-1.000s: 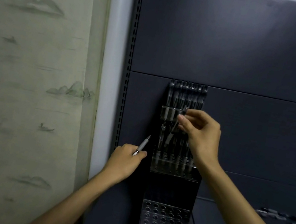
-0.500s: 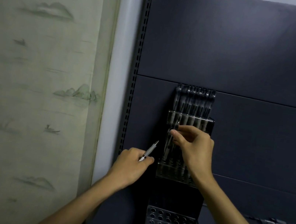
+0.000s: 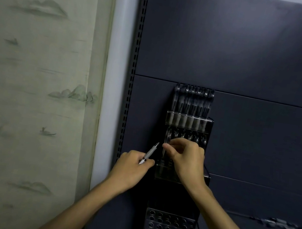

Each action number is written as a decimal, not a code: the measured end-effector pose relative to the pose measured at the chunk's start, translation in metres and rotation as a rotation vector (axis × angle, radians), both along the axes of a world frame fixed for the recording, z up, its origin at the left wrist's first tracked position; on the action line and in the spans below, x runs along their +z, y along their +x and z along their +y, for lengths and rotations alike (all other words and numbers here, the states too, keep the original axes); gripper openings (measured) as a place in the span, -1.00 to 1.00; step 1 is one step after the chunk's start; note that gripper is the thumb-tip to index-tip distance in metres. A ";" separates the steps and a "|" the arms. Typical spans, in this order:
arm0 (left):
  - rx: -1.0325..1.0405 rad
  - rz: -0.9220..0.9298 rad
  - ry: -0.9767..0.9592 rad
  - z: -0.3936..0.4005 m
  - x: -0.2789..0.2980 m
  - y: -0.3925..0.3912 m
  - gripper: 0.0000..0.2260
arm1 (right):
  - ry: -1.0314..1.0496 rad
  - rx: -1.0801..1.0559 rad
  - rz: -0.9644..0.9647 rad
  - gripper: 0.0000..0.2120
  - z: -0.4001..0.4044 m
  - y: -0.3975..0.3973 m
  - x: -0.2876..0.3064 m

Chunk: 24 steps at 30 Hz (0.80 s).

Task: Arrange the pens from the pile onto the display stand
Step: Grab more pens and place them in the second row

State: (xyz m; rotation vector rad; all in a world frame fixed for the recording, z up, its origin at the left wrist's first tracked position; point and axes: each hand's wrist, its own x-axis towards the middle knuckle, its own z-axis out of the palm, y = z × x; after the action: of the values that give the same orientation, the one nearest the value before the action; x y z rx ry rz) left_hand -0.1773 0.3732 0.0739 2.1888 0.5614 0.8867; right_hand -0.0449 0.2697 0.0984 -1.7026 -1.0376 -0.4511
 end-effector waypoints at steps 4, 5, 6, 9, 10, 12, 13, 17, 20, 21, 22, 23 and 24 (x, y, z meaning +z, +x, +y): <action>0.007 -0.002 -0.008 -0.001 -0.002 0.000 -0.57 | 0.002 0.032 0.021 -0.82 -0.003 -0.001 -0.005; 0.004 0.002 -0.006 -0.001 -0.003 0.000 -0.58 | -0.005 0.040 0.022 -0.82 -0.004 -0.002 -0.006; 0.000 0.005 -0.005 -0.002 -0.003 0.000 -0.59 | -0.010 0.043 0.022 -0.81 -0.005 -0.002 -0.006; -0.002 0.025 -0.004 -0.004 -0.004 0.000 -0.62 | 0.048 -0.004 -0.079 -0.75 -0.013 -0.007 -0.010; -0.006 0.037 -0.003 -0.004 -0.004 0.000 -0.64 | 0.074 -0.006 -0.189 -0.76 -0.016 -0.008 -0.012; -0.020 0.059 0.009 -0.005 -0.004 0.001 -0.67 | 0.053 0.084 -0.448 -0.78 -0.023 -0.012 -0.016; -0.027 0.066 0.024 -0.005 -0.003 0.001 -0.68 | 0.004 0.159 -0.541 -0.78 -0.025 -0.014 -0.018; -0.063 0.114 0.107 -0.009 0.003 0.002 -0.81 | -0.168 0.269 -0.654 -0.77 -0.029 -0.017 -0.022; -0.082 0.158 0.094 -0.013 0.006 0.002 -0.92 | -0.227 0.228 -0.714 -0.71 -0.034 -0.016 -0.019; -0.087 0.173 0.095 -0.014 0.007 0.002 -0.93 | -0.254 0.211 -0.740 -0.67 -0.036 -0.016 -0.017; -0.097 0.186 0.097 -0.015 0.008 0.002 -0.93 | -0.283 0.198 -0.766 -0.62 -0.037 -0.016 -0.016; -0.116 0.196 0.097 -0.016 0.008 0.002 -0.94 | -0.314 0.190 -0.790 -0.60 -0.039 -0.016 -0.015; -0.141 0.201 0.090 -0.016 0.008 0.003 -0.95 | -0.339 0.181 -0.813 -0.61 -0.040 -0.015 -0.015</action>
State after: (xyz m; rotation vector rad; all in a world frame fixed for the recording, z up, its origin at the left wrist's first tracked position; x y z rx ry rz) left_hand -0.1747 0.3570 0.0819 2.3839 0.4618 0.6329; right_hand -0.0602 0.2297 0.0837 -1.7154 -1.9230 -0.9288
